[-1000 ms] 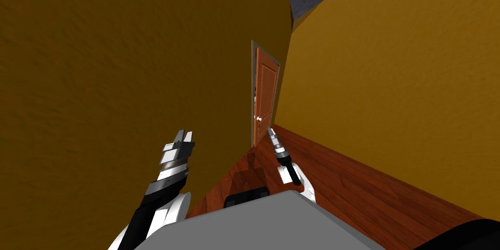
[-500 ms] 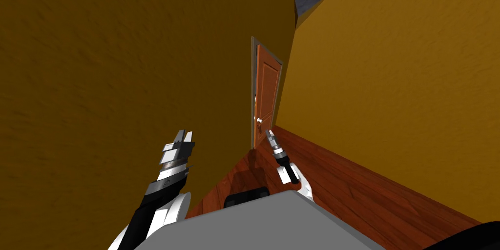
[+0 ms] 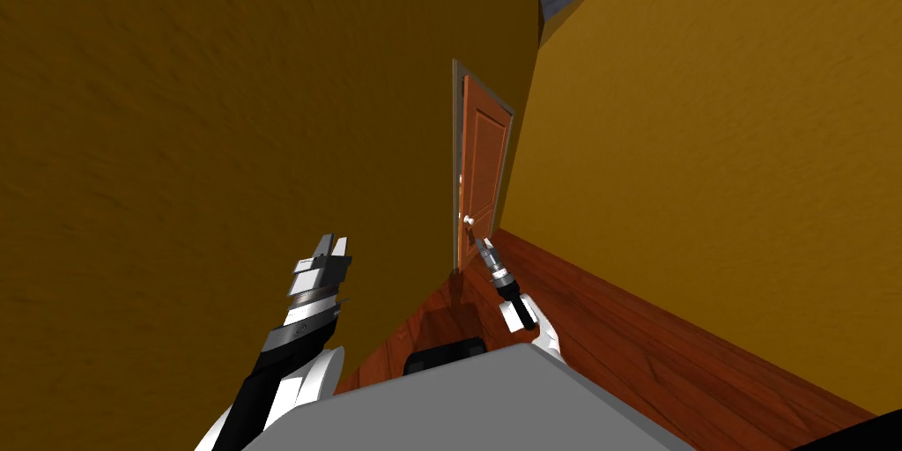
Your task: Pull the door open
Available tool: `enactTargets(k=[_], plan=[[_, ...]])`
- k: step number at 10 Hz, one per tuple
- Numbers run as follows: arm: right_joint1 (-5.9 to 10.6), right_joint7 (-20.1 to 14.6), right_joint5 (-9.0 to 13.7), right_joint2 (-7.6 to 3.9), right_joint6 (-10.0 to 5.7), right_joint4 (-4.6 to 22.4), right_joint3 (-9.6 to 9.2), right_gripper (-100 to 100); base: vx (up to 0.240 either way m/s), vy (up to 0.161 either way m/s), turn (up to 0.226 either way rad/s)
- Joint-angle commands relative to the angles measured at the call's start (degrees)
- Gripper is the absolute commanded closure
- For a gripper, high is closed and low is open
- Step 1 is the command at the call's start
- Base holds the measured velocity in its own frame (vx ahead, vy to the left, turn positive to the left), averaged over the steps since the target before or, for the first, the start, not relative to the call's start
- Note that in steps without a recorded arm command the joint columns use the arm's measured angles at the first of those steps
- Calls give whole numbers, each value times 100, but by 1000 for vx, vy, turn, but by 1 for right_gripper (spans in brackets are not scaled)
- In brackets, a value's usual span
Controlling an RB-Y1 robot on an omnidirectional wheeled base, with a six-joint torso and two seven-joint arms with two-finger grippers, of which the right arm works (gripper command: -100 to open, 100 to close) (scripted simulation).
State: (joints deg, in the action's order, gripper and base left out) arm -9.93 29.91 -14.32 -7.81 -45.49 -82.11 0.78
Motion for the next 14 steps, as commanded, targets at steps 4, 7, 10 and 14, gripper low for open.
enactTargets(k=[4,7,10,14], plan=[[244,488,-178,-55,-161,696,-2,-100,84,-84,60],[405,783,-289,-91,-251,1132,-2,-100,82,-73,57],[565,1078,-399,-127,-341,1566,-2,-100,79,-83,54],[766,1449,-538,-168,-455,2112,-1,-100,82,-85,55]])
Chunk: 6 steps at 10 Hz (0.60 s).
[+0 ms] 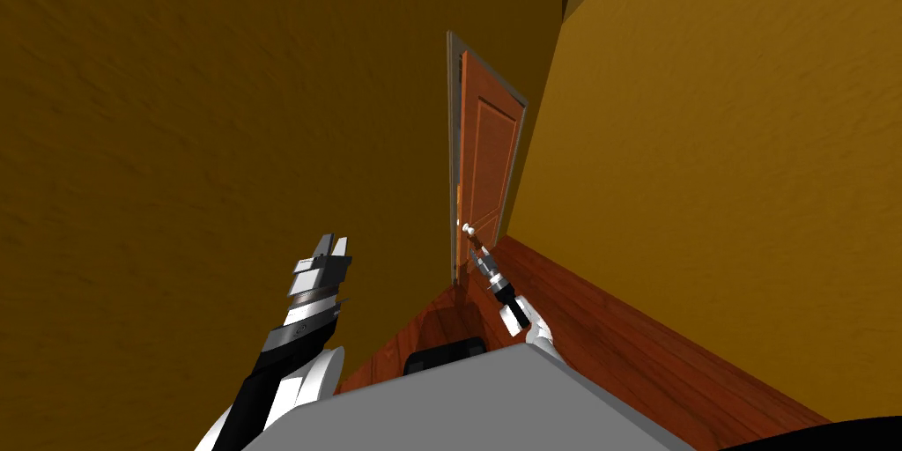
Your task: Pull the door open
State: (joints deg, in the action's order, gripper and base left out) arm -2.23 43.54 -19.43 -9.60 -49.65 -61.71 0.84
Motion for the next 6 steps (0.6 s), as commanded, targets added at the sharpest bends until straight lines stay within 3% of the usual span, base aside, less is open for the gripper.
enactTargets(k=[1,6], plan=[[46,177,-62,0,-66,208,-6,-100,80,-70,60],[278,604,-222,-45,-196,837,-6,-100,77,-79,48]])
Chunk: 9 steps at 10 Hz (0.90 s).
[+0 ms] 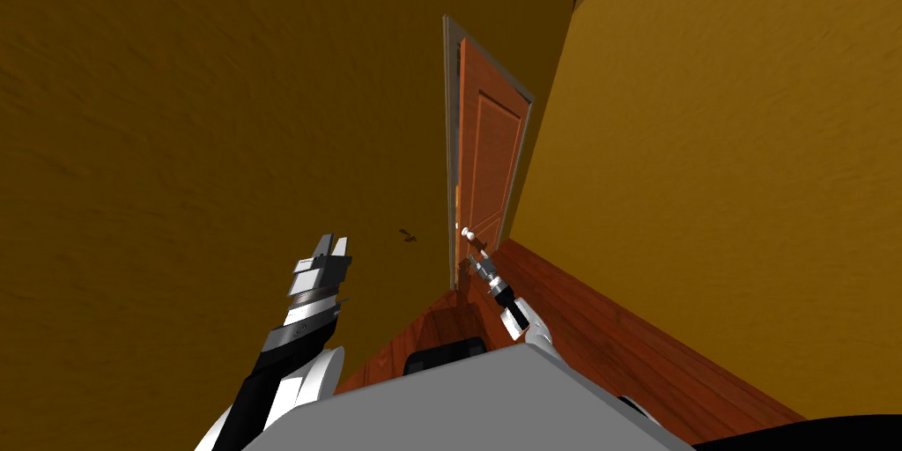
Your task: Pull the door open
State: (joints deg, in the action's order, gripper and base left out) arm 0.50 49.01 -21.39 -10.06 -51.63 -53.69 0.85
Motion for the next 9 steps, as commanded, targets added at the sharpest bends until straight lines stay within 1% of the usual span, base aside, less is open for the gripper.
enactTargets(k=[1,2,3,4,8,9], plan=[[51,142,-57,-7,-24,158,-7,-100,59,-66,51],[135,297,-115,-23,-71,386,-7,-100,87,-114,72],[174,368,-142,-30,-93,492,-7,-100,111,-127,59],[252,512,-195,-44,-137,704,-7,-100,110,-110,76],[391,767,-291,-68,-215,1080,-7,-100,76,-71,38],[453,882,-334,-78,-250,1249,-7,-100,81,-75,52]])
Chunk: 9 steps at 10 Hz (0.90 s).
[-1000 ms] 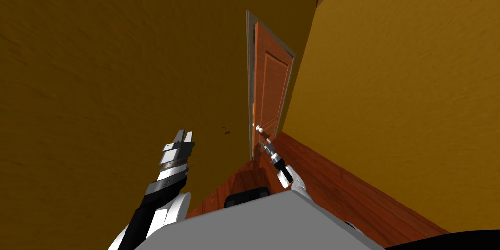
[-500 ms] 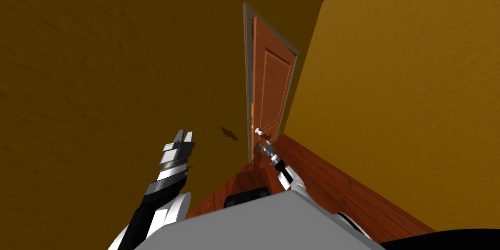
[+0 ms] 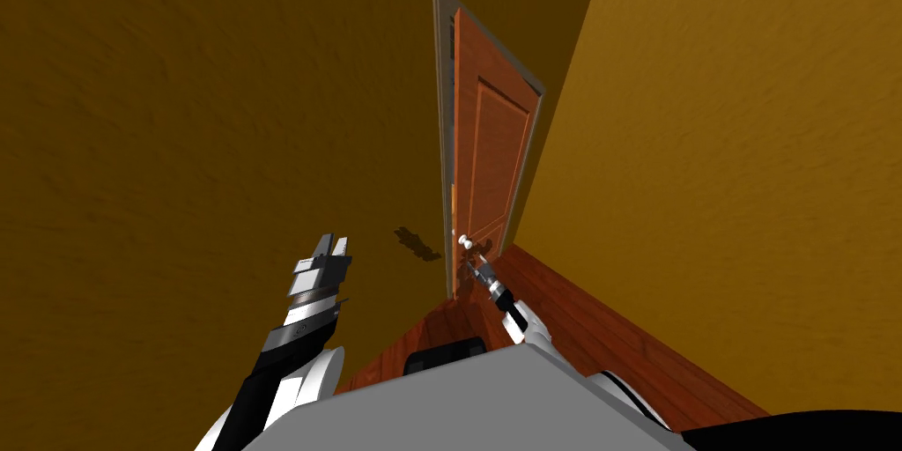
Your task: Pull the door open
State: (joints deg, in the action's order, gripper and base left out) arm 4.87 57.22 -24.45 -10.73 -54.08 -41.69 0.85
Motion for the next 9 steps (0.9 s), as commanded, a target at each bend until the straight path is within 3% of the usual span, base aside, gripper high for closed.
enactTargets(k=[1,3,6,7,8,9], plan=[[75,169,-68,-21,-38,208,-6,-100,100,-84,68],[183,368,-143,-38,-99,501,-6,-100,103,-110,63],[256,502,-193,-49,-139,699,-5,-100,51,-69,22],[236,455,-180,-45,-112,629,-7,-100,22,-21,8],[235,460,-232,-55,-137,689,217,-100,-5,59,254],[232,456,-254,-60,-146,712,317,-100,7,105,254]])
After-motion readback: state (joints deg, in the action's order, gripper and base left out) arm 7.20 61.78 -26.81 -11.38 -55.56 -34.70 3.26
